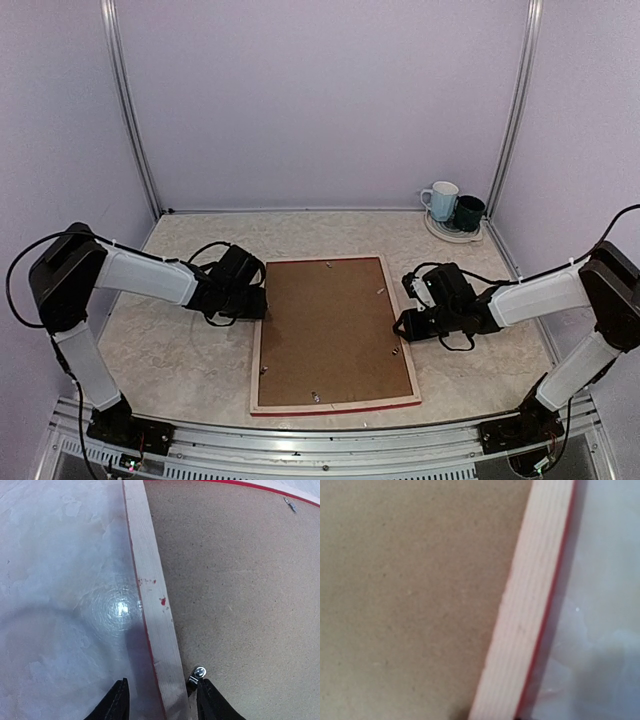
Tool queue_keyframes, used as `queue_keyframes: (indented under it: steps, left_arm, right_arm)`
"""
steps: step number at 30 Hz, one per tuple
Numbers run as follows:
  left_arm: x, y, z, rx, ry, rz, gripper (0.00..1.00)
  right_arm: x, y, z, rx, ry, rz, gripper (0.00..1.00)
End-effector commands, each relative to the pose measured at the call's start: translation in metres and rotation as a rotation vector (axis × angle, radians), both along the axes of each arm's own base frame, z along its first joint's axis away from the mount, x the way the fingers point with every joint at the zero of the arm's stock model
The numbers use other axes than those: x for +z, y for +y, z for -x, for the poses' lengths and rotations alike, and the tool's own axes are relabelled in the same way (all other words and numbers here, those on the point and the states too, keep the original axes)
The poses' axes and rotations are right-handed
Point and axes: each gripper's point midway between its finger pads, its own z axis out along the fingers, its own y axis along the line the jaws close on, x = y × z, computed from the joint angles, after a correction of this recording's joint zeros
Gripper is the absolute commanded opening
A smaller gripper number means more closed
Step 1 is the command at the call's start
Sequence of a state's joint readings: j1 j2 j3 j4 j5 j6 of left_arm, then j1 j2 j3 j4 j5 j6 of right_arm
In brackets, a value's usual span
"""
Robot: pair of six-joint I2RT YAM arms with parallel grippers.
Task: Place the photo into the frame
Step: Place the photo frame at the center of the board.
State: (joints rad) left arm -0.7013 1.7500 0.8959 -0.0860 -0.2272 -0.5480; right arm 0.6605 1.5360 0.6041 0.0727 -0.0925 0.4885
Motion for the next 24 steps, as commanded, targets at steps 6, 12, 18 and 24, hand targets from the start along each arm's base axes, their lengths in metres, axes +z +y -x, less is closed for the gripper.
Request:
queue_keyframes:
  steps: [6,12,18,24]
  left_arm:
    - [-0.0117,0.0053,0.0048,-0.031,0.030,-0.067,0.46]
    - [-0.0097,0.0099,0.0023,-0.024,0.025,-0.068,0.47]
    - [-0.0077,0.0101,-0.0018,-0.022,0.008,-0.113,0.46]
    - [-0.0153,0.0140,-0.0030,-0.015,-0.004,-0.219,0.41]
  right_arm:
    - [-0.0056,-0.0001,-0.0010,-0.005,0.009,0.008,0.28]
    - [-0.0101,0.0008,0.0002,-0.003,0.021,0.008,0.28]
    - [-0.0110,0.0014,0.0006,-0.001,0.025,0.006,0.28]
    - [-0.0115,0.0018,-0.0001,0.000,0.028,0.010,0.27]
